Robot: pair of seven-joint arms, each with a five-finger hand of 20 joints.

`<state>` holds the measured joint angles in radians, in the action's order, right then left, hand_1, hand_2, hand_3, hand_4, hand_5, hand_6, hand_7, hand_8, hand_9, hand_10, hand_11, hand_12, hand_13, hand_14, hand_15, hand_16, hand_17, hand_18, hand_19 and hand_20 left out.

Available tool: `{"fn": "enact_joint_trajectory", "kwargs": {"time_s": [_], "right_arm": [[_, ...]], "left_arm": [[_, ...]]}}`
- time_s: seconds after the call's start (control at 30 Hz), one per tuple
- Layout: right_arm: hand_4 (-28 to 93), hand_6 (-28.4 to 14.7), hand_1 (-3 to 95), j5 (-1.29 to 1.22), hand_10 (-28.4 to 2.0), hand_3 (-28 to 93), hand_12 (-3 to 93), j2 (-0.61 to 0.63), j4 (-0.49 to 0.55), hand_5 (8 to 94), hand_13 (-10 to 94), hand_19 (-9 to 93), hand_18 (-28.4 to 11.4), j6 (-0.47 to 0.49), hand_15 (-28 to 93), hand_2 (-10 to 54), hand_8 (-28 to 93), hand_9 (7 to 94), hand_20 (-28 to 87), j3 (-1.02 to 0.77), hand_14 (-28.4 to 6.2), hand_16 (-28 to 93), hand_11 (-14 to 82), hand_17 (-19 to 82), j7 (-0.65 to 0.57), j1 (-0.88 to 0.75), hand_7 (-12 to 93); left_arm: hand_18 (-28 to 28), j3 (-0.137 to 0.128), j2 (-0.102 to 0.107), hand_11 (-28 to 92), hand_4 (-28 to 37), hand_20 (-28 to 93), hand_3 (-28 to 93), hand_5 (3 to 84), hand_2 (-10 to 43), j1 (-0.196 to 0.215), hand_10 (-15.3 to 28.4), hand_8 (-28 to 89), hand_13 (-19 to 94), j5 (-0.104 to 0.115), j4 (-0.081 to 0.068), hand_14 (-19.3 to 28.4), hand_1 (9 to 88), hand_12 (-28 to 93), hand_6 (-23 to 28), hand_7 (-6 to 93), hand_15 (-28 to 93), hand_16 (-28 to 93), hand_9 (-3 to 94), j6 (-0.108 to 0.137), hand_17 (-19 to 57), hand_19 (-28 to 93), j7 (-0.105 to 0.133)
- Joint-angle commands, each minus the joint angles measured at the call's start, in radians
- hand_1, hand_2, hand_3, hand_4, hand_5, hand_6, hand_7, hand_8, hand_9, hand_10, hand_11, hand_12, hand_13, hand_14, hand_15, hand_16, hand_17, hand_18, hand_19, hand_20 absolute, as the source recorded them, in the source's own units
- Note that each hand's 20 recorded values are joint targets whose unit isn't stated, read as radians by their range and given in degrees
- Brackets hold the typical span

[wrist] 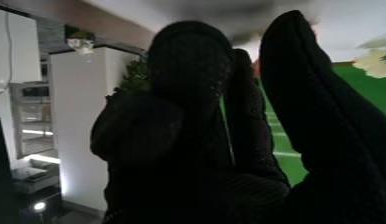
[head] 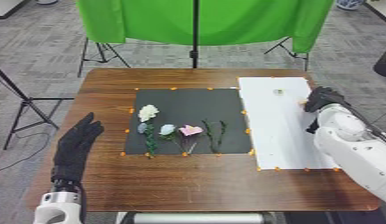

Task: Arrange flowers

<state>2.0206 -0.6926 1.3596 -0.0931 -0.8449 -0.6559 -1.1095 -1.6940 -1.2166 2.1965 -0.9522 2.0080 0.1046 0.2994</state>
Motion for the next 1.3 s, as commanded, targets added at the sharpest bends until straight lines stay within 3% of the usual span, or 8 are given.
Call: {"fn": "enact_joint_trajectory", "kwargs": {"time_s": [0.03, 0.33, 0.53, 0.67, 0.77, 0.83, 1.07, 1.3], "right_arm": [[-24, -1.7, 44.8, 0.010, -15.2, 67, 15.2, -0.005, 0.011, 48.3, 87, 93, -10.4, -0.001, 54, -9.5, -9, 58.2, 41, 0.020, -3.8, 29, 10.1, 60, -0.007, 0.014, 13], [-24, -5.3, 44.9, 0.001, -16.7, 67, 14.5, -0.032, -0.031, 47.1, 87, 93, -9.6, -0.053, 52, -9.5, -7, 57.3, 38, 0.072, -3.7, 29, 9.0, 61, 0.037, 0.058, 10], [-24, -0.6, 48.8, 0.027, -14.6, 66, 14.9, -0.043, -0.041, 49.3, 88, 93, -9.0, -0.071, 52, -9.5, -8, 61.4, 37, 0.107, -3.2, 29, 10.9, 61, 0.040, 0.062, 14], [-24, 2.0, 52.4, 0.032, -12.4, 65, 17.5, -0.043, -0.048, 57.9, 89, 93, -9.2, -0.110, 52, -9.5, -9, 69.4, 40, 0.131, -2.7, 30, 13.4, 62, 0.047, 0.062, 18], [-20, 0.9, 62.5, 0.013, -9.5, 55, 31.9, -0.040, -0.046, 73.1, 91, 93, -9.3, -0.153, 53, -9.5, 6, 84.2, 43, 0.143, -2.1, 32, 6.7, 63, 0.053, 0.064, 22], [-20, 0.4, 64.0, 0.011, -9.1, 54, 34.0, -0.038, -0.032, 76.7, 91, 93, -9.2, -0.174, 53, -9.5, 8, 87.6, 44, 0.131, -1.9, 32, 6.5, 64, 0.059, 0.057, 22], [-20, -0.5, 65.1, -0.094, -9.7, 55, 35.3, -0.010, 0.155, 78.8, 93, 93, -8.8, -0.227, 52, -9.5, 10, 89.6, 44, 0.084, -1.7, 33, 7.3, 65, 0.090, 0.038, 21], [-19, -0.6, 65.0, -0.300, -9.7, 55, 36.0, -0.024, 0.349, 79.0, 93, 93, -8.7, -0.171, 52, -9.5, 11, 90.2, 44, 0.124, -1.5, 34, 7.5, 65, 0.194, 0.080, 21]], "left_arm": [[13.8, 0.000, -0.010, 12, -26.0, 18, 69, 41.3, -1.1, 0.014, 11.7, -5, 30, -0.005, 0.003, 15.9, 21.5, 16, 3.7, 6.4, 14, 6, 39.7, 0.002, 0.7, 3, -0.004], [13.8, 0.002, -0.009, 12, -25.7, 18, 69, 41.3, -1.2, 0.010, 11.7, -5, 30, -0.005, 0.001, 15.8, 21.7, 16, 3.7, 6.4, 14, 6, 39.7, 0.004, 0.7, 3, -0.005], [13.8, 0.001, -0.010, 12, -25.5, 18, 69, 41.3, -1.1, 0.013, 11.7, -5, 30, -0.006, 0.003, 15.9, 21.8, 16, 3.8, 6.3, 14, 6, 39.7, 0.004, 0.6, 3, -0.009], [13.8, -0.003, -0.009, 12, -25.3, 18, 69, 41.3, -1.2, 0.017, 11.6, -5, 30, -0.002, 0.004, 15.9, 21.8, 16, 3.8, 6.4, 14, 5, 39.7, 0.007, 0.6, 3, -0.008], [13.8, -0.005, -0.009, 12, -25.3, 18, 69, 41.2, -1.2, 0.020, 11.7, -5, 30, -0.001, 0.005, 15.8, 21.9, 16, 3.8, 6.3, 14, 6, 39.7, 0.008, 0.6, 3, -0.007], [13.8, -0.004, -0.009, 12, -25.3, 18, 69, 41.3, -1.2, 0.019, 11.7, -5, 30, -0.001, 0.005, 15.8, 21.9, 16, 3.7, 6.3, 14, 6, 39.8, 0.006, 0.6, 3, -0.008], [13.9, -0.006, -0.001, 12, -25.2, 18, 68, 41.4, -1.1, 0.016, 11.6, -5, 30, 0.001, 0.002, 15.9, 22.0, 16, 3.8, 6.4, 14, 6, 39.8, -0.001, 0.7, 3, -0.012], [13.9, 0.000, 0.002, 12, -25.0, 18, 69, 41.3, -1.3, 0.003, 11.7, -5, 30, -0.004, -0.002, 15.9, 22.0, 16, 3.8, 6.4, 14, 6, 39.7, -0.009, 0.7, 3, -0.019]]}}
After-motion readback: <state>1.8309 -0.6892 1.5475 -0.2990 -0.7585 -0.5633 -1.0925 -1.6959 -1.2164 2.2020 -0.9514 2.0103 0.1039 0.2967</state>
